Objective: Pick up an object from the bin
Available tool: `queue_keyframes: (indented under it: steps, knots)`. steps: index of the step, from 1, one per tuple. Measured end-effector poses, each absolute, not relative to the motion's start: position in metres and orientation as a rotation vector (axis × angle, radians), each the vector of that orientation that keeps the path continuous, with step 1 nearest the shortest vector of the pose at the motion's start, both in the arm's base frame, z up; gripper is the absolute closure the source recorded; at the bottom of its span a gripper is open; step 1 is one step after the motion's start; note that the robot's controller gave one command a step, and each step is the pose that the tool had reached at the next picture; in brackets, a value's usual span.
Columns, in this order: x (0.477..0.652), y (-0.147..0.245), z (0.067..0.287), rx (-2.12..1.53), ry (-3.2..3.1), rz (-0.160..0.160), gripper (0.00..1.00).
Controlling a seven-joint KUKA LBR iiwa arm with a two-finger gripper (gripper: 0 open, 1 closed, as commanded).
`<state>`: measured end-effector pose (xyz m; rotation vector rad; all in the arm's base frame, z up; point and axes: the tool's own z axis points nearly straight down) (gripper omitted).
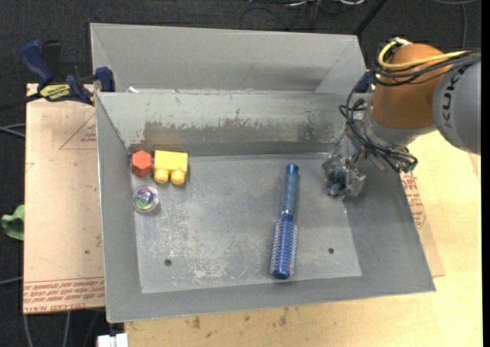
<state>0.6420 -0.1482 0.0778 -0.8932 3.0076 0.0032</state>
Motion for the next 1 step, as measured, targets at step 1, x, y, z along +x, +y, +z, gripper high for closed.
queue_keyframes:
  steps: [1]
  knots:
    - [0.6418,-0.1450,0.2660,-0.944,2.983,-0.009,1.00]
